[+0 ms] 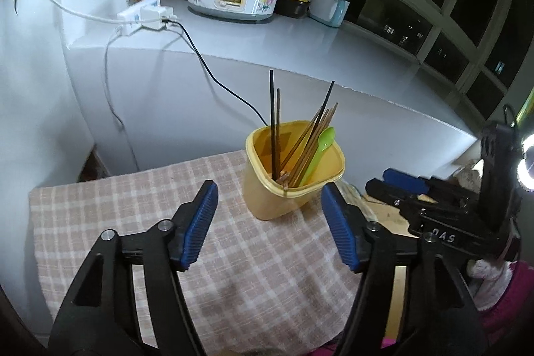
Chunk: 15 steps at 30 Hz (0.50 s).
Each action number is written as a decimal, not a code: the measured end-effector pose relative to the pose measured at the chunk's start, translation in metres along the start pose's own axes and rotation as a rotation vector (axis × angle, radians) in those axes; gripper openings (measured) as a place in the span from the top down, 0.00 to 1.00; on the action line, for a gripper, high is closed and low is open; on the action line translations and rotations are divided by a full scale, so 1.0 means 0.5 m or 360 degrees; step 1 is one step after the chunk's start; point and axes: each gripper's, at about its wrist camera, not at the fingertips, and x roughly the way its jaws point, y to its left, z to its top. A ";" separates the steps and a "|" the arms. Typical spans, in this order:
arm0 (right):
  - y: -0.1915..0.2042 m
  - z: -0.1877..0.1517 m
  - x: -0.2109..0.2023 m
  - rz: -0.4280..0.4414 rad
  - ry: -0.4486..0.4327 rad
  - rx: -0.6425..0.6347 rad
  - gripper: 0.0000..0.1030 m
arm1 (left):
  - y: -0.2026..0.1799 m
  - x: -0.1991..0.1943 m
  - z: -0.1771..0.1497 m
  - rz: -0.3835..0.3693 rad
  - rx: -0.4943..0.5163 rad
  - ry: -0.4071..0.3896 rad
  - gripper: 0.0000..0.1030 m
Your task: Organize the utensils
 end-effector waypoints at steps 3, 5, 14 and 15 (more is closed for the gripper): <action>0.013 0.000 -0.010 -0.0004 -0.0012 -0.0027 0.53 | -0.005 -0.018 -0.006 0.0028 0.0014 -0.0029 0.22; 0.022 0.000 -0.015 -0.0012 -0.0014 -0.0045 0.49 | -0.006 -0.025 -0.006 0.0053 0.0025 -0.0040 0.22; 0.036 -0.002 -0.022 -0.0032 -0.0025 -0.0061 0.37 | -0.013 -0.039 -0.010 0.0174 0.0063 -0.0039 0.05; 0.036 -0.003 -0.025 -0.0038 -0.0032 -0.0063 0.37 | -0.014 -0.041 -0.009 0.0190 0.0062 -0.0042 0.03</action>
